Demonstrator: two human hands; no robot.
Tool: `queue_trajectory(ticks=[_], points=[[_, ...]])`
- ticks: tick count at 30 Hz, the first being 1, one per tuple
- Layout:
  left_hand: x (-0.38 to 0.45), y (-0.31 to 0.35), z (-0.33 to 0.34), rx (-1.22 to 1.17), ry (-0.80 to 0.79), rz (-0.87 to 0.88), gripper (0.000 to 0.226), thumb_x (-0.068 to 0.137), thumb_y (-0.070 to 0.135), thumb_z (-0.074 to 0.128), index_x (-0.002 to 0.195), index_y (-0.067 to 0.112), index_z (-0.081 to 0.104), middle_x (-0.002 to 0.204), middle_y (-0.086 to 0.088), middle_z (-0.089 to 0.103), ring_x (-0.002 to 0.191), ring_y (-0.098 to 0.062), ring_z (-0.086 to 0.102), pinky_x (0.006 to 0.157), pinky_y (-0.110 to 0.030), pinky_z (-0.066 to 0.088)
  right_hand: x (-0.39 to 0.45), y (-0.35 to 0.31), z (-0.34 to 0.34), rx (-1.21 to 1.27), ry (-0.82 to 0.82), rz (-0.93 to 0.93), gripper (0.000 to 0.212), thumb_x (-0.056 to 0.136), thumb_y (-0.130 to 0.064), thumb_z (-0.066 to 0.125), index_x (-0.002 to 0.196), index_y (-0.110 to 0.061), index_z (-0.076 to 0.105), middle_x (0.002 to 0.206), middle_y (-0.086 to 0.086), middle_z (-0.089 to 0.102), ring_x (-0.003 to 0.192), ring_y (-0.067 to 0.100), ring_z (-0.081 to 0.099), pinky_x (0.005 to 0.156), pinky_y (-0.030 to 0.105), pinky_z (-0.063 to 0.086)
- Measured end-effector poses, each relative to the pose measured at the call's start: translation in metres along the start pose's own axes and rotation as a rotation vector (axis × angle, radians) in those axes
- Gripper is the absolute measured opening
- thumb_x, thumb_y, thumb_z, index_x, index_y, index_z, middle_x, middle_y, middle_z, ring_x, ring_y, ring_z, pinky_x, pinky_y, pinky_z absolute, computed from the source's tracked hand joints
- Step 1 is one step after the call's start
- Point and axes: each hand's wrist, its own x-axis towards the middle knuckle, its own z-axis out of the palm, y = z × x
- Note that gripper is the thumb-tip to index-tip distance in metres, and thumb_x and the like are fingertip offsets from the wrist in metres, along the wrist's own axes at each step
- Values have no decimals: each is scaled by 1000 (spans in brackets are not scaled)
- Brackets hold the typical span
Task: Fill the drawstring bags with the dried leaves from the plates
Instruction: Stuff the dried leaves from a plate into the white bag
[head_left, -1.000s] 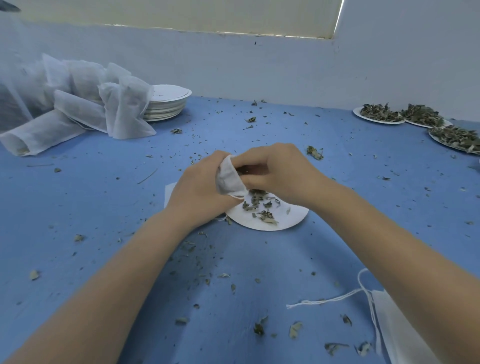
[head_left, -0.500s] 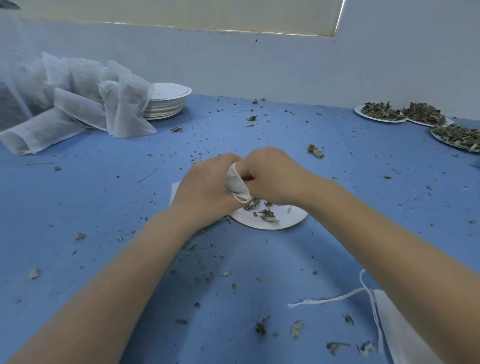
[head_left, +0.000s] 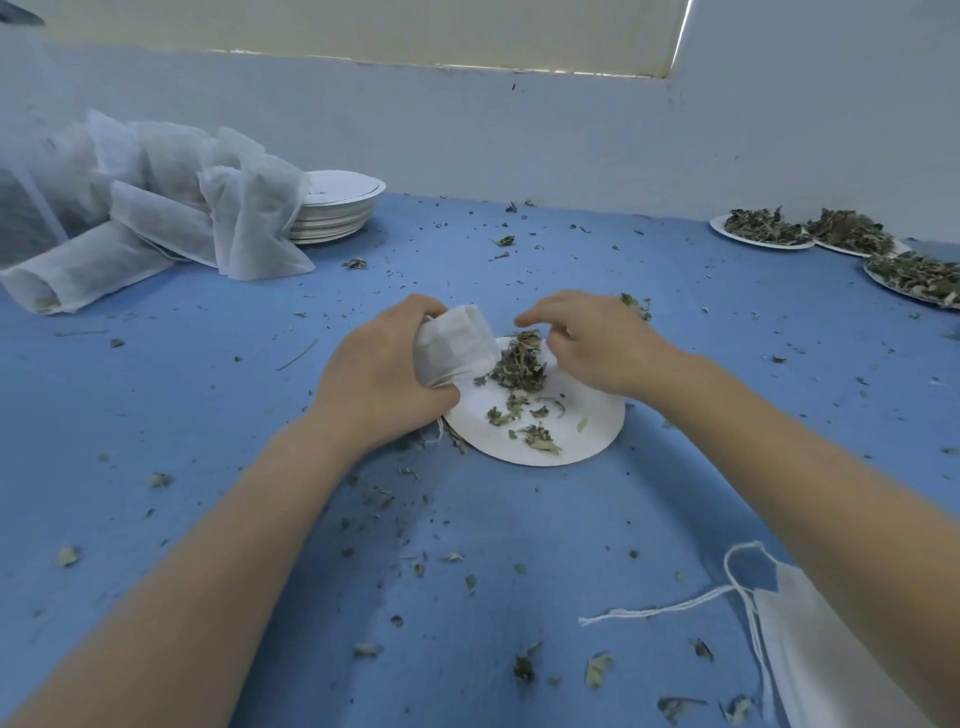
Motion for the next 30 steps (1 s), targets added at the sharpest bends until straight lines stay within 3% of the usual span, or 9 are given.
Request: queue_trajectory(ticks=[2,4,9,11,14,18,25,27,30], points=[[1,-1,1,-6,12,-12,49,64,21,70,109,29,50,95,14,53,84,-14,49,69,-28,38,2,4,9,-100,-102,-50,49,93,0,31,132,-19,52,140,-3,47,128,16,38,97,18,24],[2,-3,1,0,22,-18,49,65,22,69,110,28,50,97,12,54,85,-14,49,71,-28,38,0,5,15,-119,-158,-84,50,93,2,30,133,-19,52,142,-4,46,129,17,37,98,18,24],[3,-6,2,8,33,-20,48,67,23,70,111,27,50,97,10,54,85,-16,48,71,-29,37,-10,7,7,-12,-104,-71,50,89,-1,35,120,-31,61,127,-8,58,108,9,53,91,22,40],[3,-6,3,13,34,-23,48,67,23,70,111,27,50,97,10,54,85,-15,47,70,-28,36,-9,6,3,-7,-79,-63,48,91,-2,35,124,-29,58,129,-6,55,107,10,51,93,25,40],[2,-7,2,16,40,-27,50,68,24,71,113,26,50,97,11,53,85,-14,47,71,-27,35,-3,4,4,-91,-210,-16,40,97,-22,36,135,-30,47,141,-3,40,123,15,41,94,22,27],[2,-8,3,23,35,-28,50,68,24,71,113,26,50,98,11,53,85,-15,47,71,-27,35,-5,3,5,-77,-330,10,45,88,-55,47,130,-39,50,134,-5,39,104,9,44,90,25,31],[1,-6,4,12,26,-27,48,66,24,69,111,27,50,94,13,51,82,-13,46,69,-25,32,-6,-1,12,-68,-127,-50,22,85,-37,66,104,-28,71,103,-7,65,80,4,50,61,9,37],[1,-5,3,19,21,-33,48,66,24,69,110,28,49,94,14,50,82,-13,45,68,-25,32,-7,-2,7,48,-49,-21,14,84,-30,69,96,-26,74,90,-10,68,74,0,57,62,3,38],[0,-4,3,41,15,-35,49,66,22,69,111,27,50,96,11,52,82,-15,46,69,-25,32,-8,-4,-8,180,134,2,8,81,-25,72,88,-26,75,77,-15,65,67,-7,57,64,5,40]])
